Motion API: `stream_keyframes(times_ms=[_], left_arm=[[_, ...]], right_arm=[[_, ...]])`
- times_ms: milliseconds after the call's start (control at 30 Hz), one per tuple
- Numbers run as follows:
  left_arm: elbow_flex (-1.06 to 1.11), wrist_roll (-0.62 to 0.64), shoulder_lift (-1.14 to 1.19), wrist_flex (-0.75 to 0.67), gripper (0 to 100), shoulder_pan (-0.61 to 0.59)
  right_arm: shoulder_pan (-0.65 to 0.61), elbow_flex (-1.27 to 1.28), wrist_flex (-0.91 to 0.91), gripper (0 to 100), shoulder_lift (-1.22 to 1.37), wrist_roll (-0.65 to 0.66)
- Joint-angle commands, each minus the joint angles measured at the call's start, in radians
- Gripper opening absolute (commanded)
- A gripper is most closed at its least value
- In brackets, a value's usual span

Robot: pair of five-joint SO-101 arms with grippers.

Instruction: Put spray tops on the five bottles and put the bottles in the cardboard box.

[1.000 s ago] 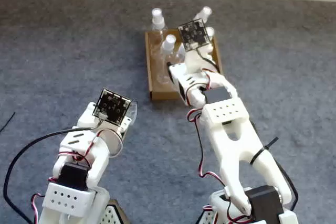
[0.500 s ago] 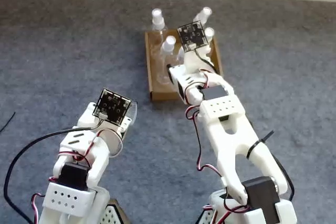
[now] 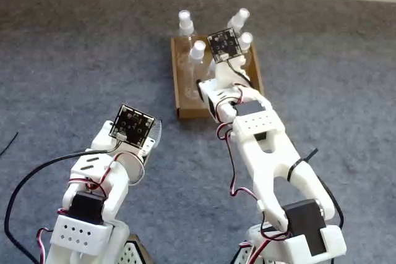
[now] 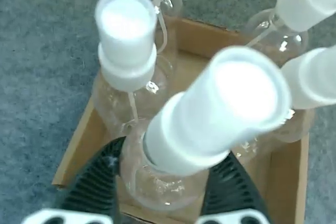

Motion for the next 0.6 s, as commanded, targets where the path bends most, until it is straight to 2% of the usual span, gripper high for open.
stream_keyframes(times_ms=[0,233,567], left_arm=[[-0.005,-0.009,-0.013,-0.035,16,-0.01],[-0.005,-0.009,-0.013,-0.035,16,-0.01],[-0.004,-0.009,-0.013,-0.037,16,-0.01]], right_arm=[[0.008,-0.007,-0.018,2.4,-0.002,0.006],[0.002,0.021,-0.016,19.0,-0.008,0.006],[0.002,0.021,-0.016,19.7,-0.01,0.008]])
